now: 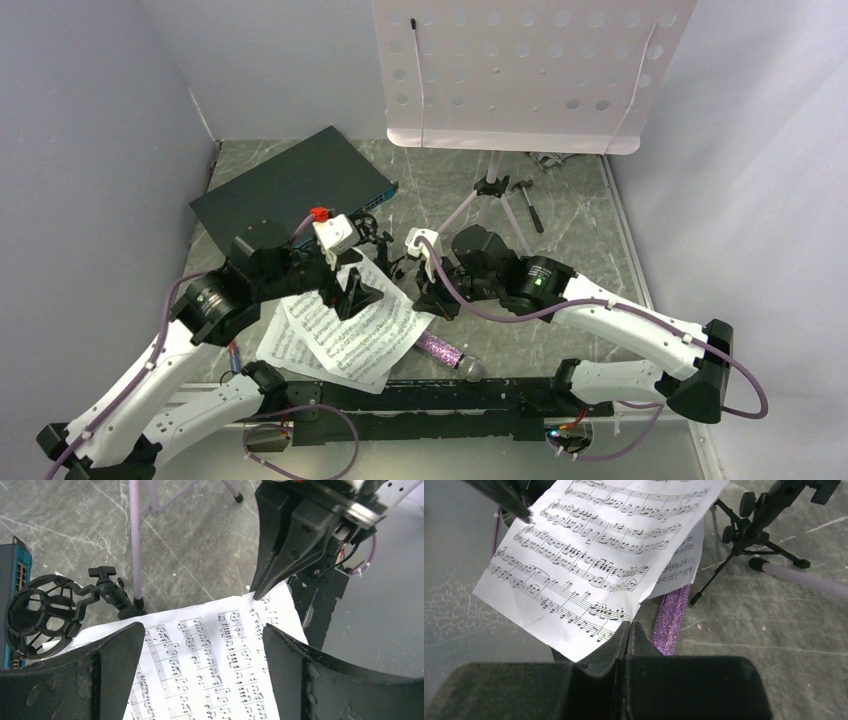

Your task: Set up the instrument practice props

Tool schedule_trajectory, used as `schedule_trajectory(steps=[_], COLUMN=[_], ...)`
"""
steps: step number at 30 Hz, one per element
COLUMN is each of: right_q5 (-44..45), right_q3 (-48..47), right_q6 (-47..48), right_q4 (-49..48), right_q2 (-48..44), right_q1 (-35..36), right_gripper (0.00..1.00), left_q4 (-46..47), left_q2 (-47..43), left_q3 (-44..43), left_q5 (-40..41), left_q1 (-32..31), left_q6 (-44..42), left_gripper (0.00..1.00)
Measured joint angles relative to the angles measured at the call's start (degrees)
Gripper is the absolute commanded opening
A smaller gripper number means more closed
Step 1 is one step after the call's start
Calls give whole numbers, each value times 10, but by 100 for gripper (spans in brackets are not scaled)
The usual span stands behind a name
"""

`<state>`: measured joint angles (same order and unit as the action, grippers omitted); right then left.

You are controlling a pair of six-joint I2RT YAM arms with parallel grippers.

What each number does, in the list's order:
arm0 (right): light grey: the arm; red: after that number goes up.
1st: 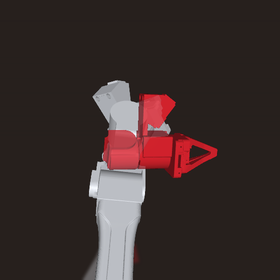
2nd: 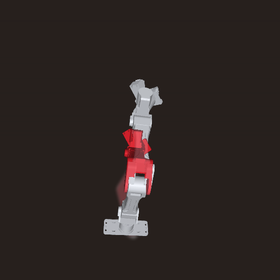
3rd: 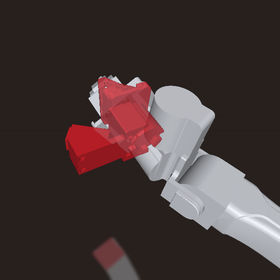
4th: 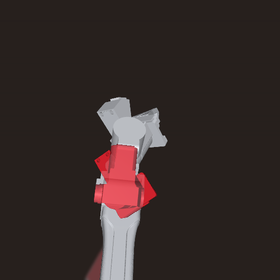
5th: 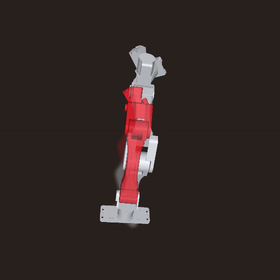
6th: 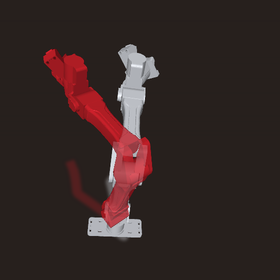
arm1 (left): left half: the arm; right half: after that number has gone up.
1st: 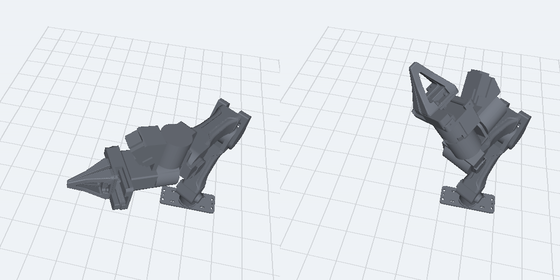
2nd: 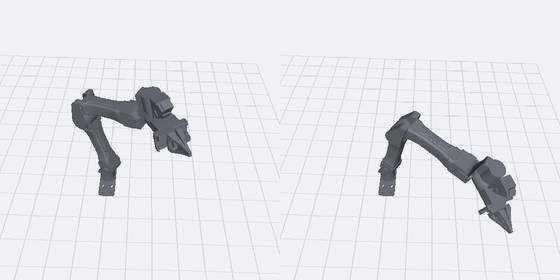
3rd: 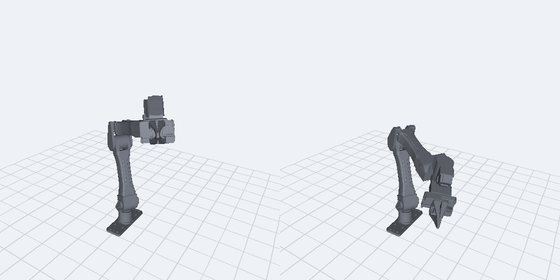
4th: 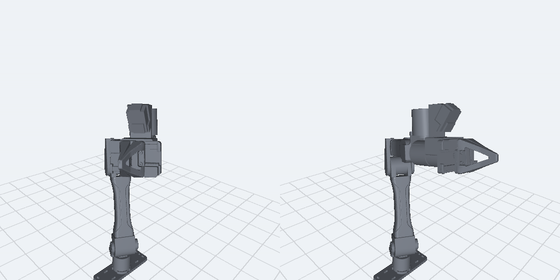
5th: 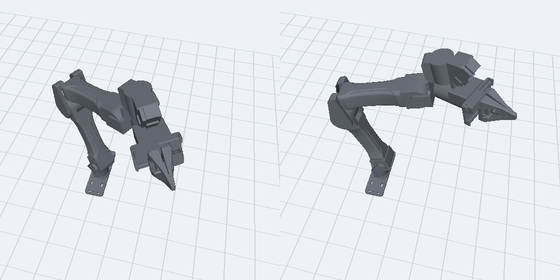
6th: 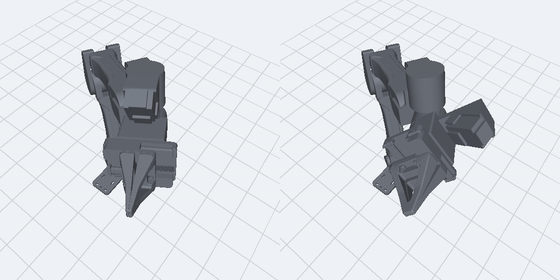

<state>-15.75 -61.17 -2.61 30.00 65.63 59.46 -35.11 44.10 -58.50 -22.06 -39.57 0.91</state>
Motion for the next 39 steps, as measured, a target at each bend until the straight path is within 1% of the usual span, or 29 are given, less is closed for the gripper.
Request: schedule_trajectory(steps=[6, 11, 17, 22, 26, 28, 32, 36, 38, 39], right_q5=[-19, -56, -107, -137, -152, -160, -164, -164, -163, -163], right_q3=[-11, -20, -33, -46, -55, -62, -75, -87, -89, -90], right_q6=[27, 42, 52, 59, 61, 61, 61, 61, 61, 61], right_q4=[38, 71, 97, 109, 111, 111, 111, 115, 127, 131], right_q2=[-11, -13, 1, 21, 21, 21, 21, 26, 26, 26], right_q1=[0, 0, 0, 0, 0, 0, 0, 0, -4, -5], right_gripper=[0, 0, 0, 0, 0, 0, 0, 0, 0, 0], left_q4=[-19, -22, -6, -5, -28, -42, -83, -122, -141, -146], left_q2=[48, 48, 28, 24, 37, 51, 105, 160, 174, 177], left_q3=[-16, -16, -14, -6, -6, -6, -17, -39, -50, -54], left_q5=[-17, -38, -113, -187, -225, -242, -270, -279, -276, -275], left_q1=[0, 0, 0, 0, 0, 0, 0, -5, -5, -7], left_q6=[-28, -38, -72, -133, -182, -198, -217, -222, -222, -221], left_gripper=[93, 94, 93, 93, 93, 89, 77, 66, 61, 57])
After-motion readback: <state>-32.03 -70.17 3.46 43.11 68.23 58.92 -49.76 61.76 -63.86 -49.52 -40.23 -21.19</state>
